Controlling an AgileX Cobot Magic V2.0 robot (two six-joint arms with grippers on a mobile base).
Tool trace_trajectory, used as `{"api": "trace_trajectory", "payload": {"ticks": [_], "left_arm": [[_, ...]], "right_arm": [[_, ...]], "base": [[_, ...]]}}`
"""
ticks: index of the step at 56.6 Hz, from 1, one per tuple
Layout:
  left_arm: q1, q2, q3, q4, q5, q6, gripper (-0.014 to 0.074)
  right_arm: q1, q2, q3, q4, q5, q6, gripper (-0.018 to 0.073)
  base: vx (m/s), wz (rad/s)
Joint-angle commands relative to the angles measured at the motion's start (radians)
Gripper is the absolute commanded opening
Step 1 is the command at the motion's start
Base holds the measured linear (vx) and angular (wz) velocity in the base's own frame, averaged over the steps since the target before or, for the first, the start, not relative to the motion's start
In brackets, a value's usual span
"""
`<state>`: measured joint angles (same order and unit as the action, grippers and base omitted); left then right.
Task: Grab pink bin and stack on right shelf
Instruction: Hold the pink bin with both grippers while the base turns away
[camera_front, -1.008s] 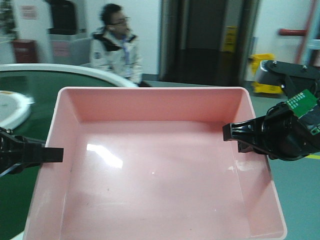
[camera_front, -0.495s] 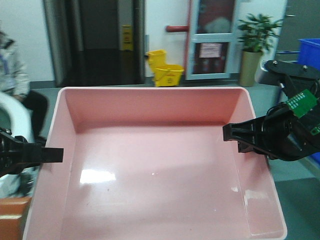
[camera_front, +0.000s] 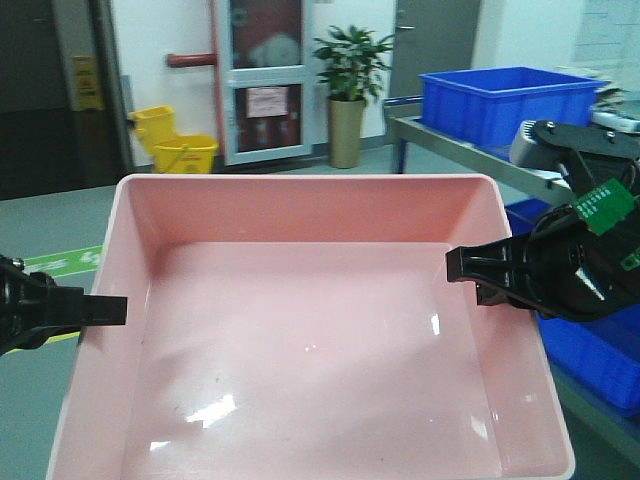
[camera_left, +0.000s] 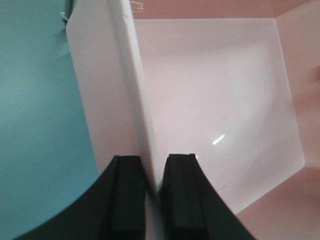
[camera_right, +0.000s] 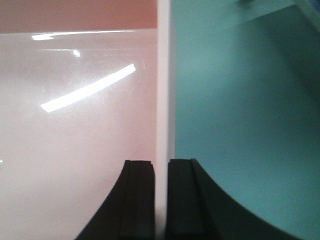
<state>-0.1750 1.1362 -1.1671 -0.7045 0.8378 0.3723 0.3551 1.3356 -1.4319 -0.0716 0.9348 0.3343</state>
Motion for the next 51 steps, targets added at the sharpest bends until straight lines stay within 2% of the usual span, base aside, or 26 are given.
{"api": "trace_trajectory", "payload": {"ticks": [1, 22, 51], "left_arm": [[-0.016, -0.028, -0.031, -0.084, -0.030, 0.013, 0.0001], [-0.016, -0.028, -0.031, -0.084, -0.030, 0.013, 0.0001], [-0.016, -0.028, -0.031, -0.084, -0.030, 0.013, 0.0001]], "right_arm": [[0.003, -0.031, -0.039, 0.022, -0.102, -0.011, -0.0011], [0.003, -0.031, -0.039, 0.022, -0.102, -0.011, -0.0011], [0.003, -0.031, -0.039, 0.022, -0.102, -0.011, -0.0011]], "base": [[0.30, -0.49], [0.35, -0.24], [0.45, 0.23]]}}
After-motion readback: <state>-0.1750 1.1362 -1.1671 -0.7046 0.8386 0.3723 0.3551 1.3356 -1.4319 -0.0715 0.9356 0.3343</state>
